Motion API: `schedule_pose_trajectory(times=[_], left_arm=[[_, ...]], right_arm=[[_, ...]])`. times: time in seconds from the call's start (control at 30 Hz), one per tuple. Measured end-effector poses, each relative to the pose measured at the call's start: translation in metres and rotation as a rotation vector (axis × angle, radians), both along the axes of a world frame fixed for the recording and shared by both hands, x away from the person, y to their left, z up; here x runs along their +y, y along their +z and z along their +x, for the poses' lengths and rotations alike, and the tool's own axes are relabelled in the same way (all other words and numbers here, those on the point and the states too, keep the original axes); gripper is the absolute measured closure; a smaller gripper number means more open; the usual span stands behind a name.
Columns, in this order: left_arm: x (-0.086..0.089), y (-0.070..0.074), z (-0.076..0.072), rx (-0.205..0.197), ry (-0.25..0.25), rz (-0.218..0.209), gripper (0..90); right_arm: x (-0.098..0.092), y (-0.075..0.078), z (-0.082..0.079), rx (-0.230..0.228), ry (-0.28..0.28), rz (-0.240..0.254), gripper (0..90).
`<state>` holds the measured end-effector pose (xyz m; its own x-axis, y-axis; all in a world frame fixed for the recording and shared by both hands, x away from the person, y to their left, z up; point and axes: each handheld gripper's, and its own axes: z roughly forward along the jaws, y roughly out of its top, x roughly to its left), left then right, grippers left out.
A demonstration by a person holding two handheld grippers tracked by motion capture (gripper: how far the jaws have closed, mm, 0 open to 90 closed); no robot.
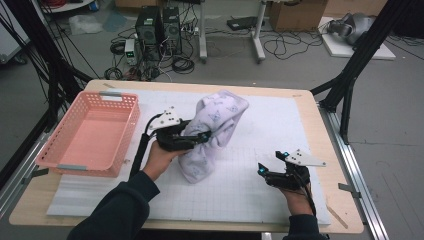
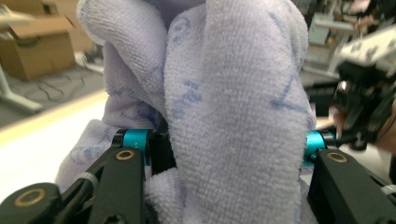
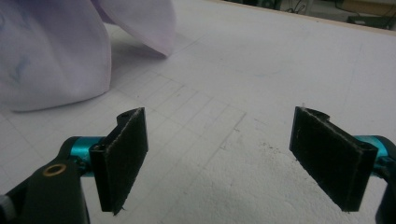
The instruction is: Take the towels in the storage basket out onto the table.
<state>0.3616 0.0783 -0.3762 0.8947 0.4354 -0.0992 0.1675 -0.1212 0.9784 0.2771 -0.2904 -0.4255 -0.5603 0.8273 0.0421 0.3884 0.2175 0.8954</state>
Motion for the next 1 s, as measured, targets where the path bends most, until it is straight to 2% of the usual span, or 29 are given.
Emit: schedule_pose_trajectory(times=[0.07, 0.1, 0.17, 0.2, 0.27, 0.3, 0.33, 0.4, 0.43, 0.47, 0.5, 0.53, 0.57, 0.6, 0.63, 0.67, 0.73, 0.77, 0.8, 0.9, 0.97, 1.0], left_arm=[[-0.009, -0.011, 0.004, 0.031, 0.004, 0.021, 50.7], [-0.016, -0.022, 0.007, 0.059, 0.024, 0.043, 50.2], [-0.019, -0.027, 0.009, 0.072, 0.033, 0.059, 49.0], [-0.024, -0.038, 0.014, 0.105, 0.06, 0.112, 48.3], [-0.028, -0.046, 0.017, 0.116, 0.096, 0.198, 46.3], [-0.028, -0.046, 0.017, 0.116, 0.096, 0.198, 45.0], [-0.031, -0.052, 0.019, 0.137, 0.119, 0.25, 42.6], [-0.034, -0.063, 0.024, 0.181, 0.131, 0.296, 38.6], [-0.034, -0.063, 0.024, 0.181, 0.131, 0.296, 36.4], [-0.034, -0.062, 0.024, 0.191, 0.136, 0.275, 36.4], [-0.033, -0.061, 0.024, 0.194, 0.138, 0.266, 30.5], [-0.032, -0.059, 0.023, 0.201, 0.143, 0.258, 30.5], [-0.031, -0.057, 0.023, 0.212, 0.153, 0.253, 20.9], [-0.026, -0.049, 0.021, 0.221, 0.166, 0.228, 19.5], [-0.026, -0.049, 0.021, 0.221, 0.166, 0.228, 20.4], [-0.021, -0.043, 0.018, 0.212, 0.157, 0.195, 20.4], [-0.015, -0.033, 0.014, 0.187, 0.163, 0.162, 20.2], [-0.007, -0.022, 0.008, 0.15, 0.167, 0.116, 20.1], [-0.007, -0.022, 0.008, 0.15, 0.167, 0.116, 19.9], [0.005, -0.007, 0.002, 0.123, 0.189, 0.058, 19.4], [0.019, 0.001, -0.005, 0.098, 0.208, 0.033, 19.4], [0.019, 0.001, -0.005, 0.098, 0.208, 0.033, 19.4]], right_arm=[[-0.001, 0.0, 0.0, 0.0, -0.001, -0.003, 18.1], [-0.001, 0.0, 0.0, 0.003, -0.003, -0.002, 18.1], [-0.003, 0.0, 0.0, 0.001, -0.006, -0.001, 18.1], [-0.003, -0.001, -0.001, 0.007, -0.008, 0.001, 18.1], [-0.005, -0.001, 0.0, 0.007, -0.01, 0.003, 18.1], [-0.005, -0.001, 0.0, 0.007, -0.01, 0.003, 18.1], [-0.007, -0.001, 0.0, 0.009, -0.014, 0.002, 18.1], [-0.008, -0.002, 0.0, 0.012, -0.015, 0.0, 18.1], [-0.008, -0.002, 0.0, 0.012, -0.015, 0.0, 18.1], [-0.008, -0.002, 0.0, 0.014, -0.016, -0.001, 18.1], [-0.008, -0.002, 0.0, 0.016, -0.018, 0.0, 18.1], [-0.008, -0.002, 0.0, 0.016, -0.018, 0.0, 18.1], [-0.009, -0.003, 0.0, 0.017, -0.017, -0.001, 18.1], [-0.009, -0.003, 0.0, 0.019, -0.018, -0.001, 18.1], [-0.009, -0.003, 0.0, 0.019, -0.018, -0.001, 18.1], [-0.009, -0.003, 0.0, 0.02, -0.018, -0.001, 18.1], [-0.008, -0.003, 0.001, 0.022, -0.015, 0.002, 18.1], [-0.008, -0.003, 0.002, 0.022, -0.012, -0.001, 18.1], [-0.007, -0.003, 0.002, 0.028, -0.014, 0.003, 18.1], [-0.007, -0.003, 0.004, 0.022, -0.009, -0.003, 18.1], [-0.007, -0.003, 0.004, 0.02, -0.009, -0.002, 18.1], [-0.007, -0.003, 0.004, 0.021, -0.009, 0.0, 18.1]])
